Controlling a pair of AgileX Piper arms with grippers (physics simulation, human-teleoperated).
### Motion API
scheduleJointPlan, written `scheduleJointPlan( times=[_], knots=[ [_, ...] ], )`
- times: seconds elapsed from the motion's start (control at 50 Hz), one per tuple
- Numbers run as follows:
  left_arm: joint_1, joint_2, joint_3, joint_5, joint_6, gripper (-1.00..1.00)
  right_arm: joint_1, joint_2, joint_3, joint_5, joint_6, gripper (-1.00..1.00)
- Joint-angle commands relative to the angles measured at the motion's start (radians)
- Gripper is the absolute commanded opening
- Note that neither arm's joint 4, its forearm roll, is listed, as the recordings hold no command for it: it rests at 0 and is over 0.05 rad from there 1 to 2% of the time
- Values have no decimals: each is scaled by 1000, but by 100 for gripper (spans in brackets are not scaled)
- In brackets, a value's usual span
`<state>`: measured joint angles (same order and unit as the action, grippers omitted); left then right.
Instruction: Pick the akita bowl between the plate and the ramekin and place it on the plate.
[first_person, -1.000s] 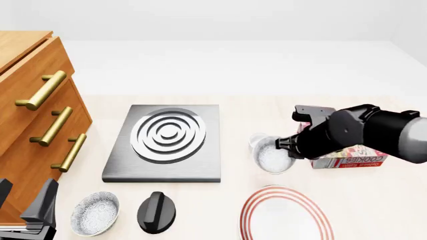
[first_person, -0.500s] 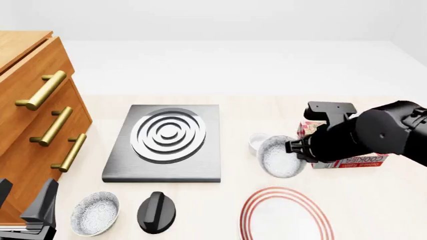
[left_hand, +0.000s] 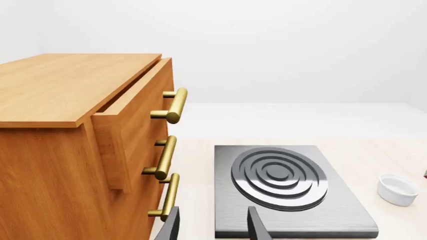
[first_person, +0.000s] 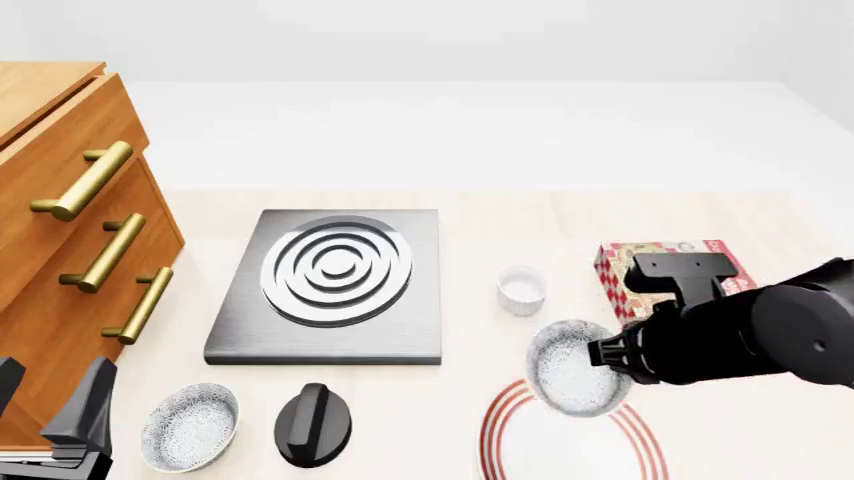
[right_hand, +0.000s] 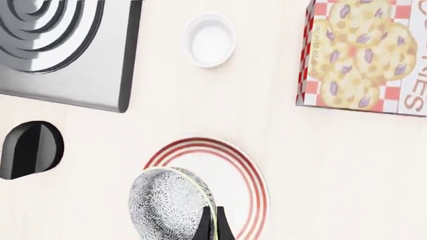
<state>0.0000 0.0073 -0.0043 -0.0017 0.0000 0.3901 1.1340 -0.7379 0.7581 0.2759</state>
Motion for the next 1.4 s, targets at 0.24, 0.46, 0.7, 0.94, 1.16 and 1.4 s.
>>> scheduleJointPlan(
  times=[0.24,0.46,0.7,0.94,1.16,1.4],
  knots=[
    [0,0,0,0,0,100,28,-20,180,-90,29,-100],
    [0,0,0,0,0,100,21,-21,179,-87,29,-100],
    [0,0,0,0,0,100,54,23,211,-145,69,-100],
    [0,0,0,0,0,100,98,110,243,-229,96,-100],
    [0,0,0,0,0,100,93,145,258,-264,84,-100],
    [0,0,0,0,0,100,62,132,253,-256,64,-100]
  ],
)
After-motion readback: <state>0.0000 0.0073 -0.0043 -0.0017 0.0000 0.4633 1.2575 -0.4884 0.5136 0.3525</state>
